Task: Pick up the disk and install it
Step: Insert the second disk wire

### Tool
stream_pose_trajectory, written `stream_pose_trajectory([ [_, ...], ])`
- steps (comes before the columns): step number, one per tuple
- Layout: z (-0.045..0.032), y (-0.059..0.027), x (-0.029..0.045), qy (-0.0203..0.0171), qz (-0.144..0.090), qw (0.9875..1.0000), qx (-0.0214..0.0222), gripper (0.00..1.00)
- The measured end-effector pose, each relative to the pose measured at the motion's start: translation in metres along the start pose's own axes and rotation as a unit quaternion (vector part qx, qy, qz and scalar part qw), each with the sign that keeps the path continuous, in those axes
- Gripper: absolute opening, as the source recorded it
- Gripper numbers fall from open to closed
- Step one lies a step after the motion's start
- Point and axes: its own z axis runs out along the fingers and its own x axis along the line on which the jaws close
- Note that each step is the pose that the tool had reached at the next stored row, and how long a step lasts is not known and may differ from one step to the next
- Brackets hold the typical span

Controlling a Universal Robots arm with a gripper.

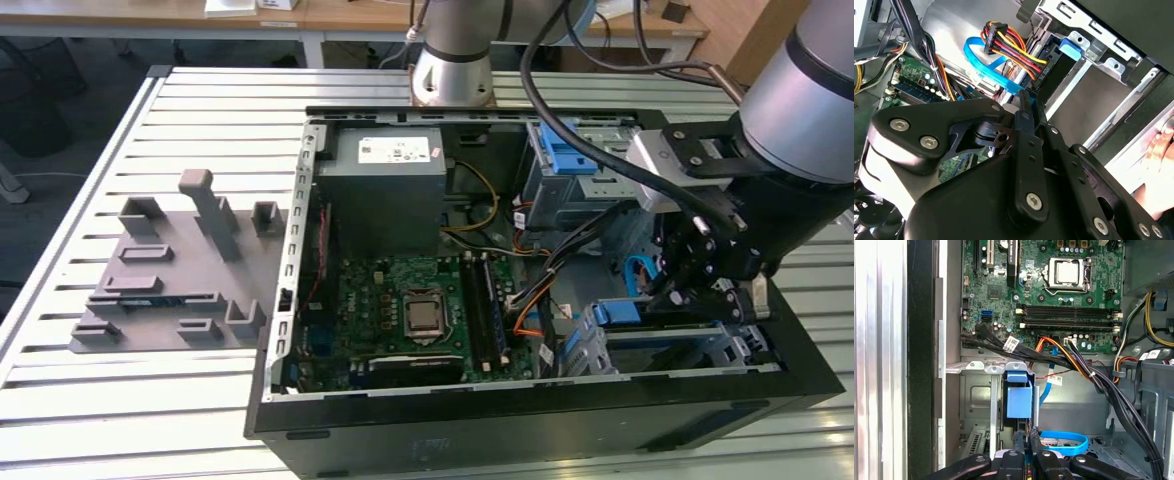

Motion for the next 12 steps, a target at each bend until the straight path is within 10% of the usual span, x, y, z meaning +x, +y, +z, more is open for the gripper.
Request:
stream_pose_trajectory([
  [12, 0.0032, -0.0001, 0.0001, 0.0, 0.0, 1.0, 0.0, 0.16],
])
